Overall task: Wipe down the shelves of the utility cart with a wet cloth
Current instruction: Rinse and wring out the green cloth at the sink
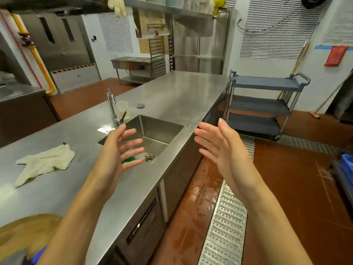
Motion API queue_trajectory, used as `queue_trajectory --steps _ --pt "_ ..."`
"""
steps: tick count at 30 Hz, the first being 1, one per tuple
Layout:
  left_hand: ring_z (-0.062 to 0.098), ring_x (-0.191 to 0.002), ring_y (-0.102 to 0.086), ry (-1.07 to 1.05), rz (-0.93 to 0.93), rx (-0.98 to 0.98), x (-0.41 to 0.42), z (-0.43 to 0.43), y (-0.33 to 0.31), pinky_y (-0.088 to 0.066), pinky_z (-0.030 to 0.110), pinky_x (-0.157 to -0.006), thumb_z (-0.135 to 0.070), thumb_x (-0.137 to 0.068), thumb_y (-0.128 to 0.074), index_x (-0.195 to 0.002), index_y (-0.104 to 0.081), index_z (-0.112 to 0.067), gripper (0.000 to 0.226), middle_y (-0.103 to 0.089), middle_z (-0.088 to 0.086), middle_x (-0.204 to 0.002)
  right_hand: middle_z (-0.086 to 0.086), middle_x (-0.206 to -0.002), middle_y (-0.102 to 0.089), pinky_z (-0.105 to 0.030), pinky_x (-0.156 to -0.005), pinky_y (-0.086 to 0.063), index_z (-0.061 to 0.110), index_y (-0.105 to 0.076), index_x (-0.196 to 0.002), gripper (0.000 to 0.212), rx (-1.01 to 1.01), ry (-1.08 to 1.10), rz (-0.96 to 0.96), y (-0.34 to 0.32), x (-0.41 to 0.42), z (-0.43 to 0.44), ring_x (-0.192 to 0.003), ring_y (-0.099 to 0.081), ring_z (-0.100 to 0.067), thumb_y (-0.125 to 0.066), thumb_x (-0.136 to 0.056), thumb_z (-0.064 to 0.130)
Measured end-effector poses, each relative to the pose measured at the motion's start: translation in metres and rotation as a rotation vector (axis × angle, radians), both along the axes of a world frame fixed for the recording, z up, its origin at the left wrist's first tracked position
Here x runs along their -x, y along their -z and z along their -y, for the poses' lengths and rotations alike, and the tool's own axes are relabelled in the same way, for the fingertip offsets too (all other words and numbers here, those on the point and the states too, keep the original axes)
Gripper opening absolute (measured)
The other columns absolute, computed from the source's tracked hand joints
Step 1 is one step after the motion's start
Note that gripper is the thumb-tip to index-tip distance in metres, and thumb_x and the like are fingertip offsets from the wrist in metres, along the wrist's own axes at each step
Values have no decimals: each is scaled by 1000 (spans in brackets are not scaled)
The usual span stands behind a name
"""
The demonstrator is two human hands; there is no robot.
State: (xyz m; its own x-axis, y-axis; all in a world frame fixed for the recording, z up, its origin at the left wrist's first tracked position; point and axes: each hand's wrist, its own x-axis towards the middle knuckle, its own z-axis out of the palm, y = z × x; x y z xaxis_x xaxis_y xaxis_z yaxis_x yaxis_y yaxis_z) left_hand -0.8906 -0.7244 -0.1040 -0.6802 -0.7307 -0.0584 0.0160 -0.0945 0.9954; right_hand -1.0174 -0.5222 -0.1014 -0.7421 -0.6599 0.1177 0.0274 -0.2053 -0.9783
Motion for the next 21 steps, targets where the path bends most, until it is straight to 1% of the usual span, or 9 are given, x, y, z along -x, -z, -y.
queue_trajectory --steps 4,12,16,18,21 --pt "28 -111 -67 -76 10 -29 42 27 7 -53 49 -96 -51 -102 -37 -132 -59 -20 49 -68 10 -124 7 -127 -67 -42 -112 -40 26 -61 -130 63 12 -32 39 3 59 27 -121 -60 -8 -44 -82 64" --pt "26 -112 -66 -195 49 -50 100 82 22 -51 49 -100 -50 -102 -37 -134 -57 -20 48 -67 9 -122 6 -127 -67 -43 -111 -40 22 -60 -131 65 3 -96 82 17 142 88 -120 -61 -9 -44 -82 62" --pt "27 -111 -66 -263 57 -79 118 120 37 -52 48 -99 -50 -102 -37 -133 -57 -20 47 -67 9 -123 5 -126 -68 -42 -111 -40 22 -61 -130 63 -12 -121 93 29 173 127 -119 -62 -9 -45 -83 61" --pt "28 -112 -66 -296 65 -100 125 142 47 -52 48 -97 -50 -102 -37 -134 -57 -20 48 -67 10 -124 3 -126 -68 -42 -111 -40 21 -61 -130 59 -17 -135 113 36 188 150 -119 -62 -11 -50 -87 60" --pt "28 -112 -65 -333 79 -108 138 176 61 -52 48 -98 -50 -102 -36 -135 -56 -19 49 -66 10 -125 -1 -127 -67 -43 -111 -40 17 -60 -131 65 -22 -174 153 44 210 188 -119 -63 -13 -45 -83 58"
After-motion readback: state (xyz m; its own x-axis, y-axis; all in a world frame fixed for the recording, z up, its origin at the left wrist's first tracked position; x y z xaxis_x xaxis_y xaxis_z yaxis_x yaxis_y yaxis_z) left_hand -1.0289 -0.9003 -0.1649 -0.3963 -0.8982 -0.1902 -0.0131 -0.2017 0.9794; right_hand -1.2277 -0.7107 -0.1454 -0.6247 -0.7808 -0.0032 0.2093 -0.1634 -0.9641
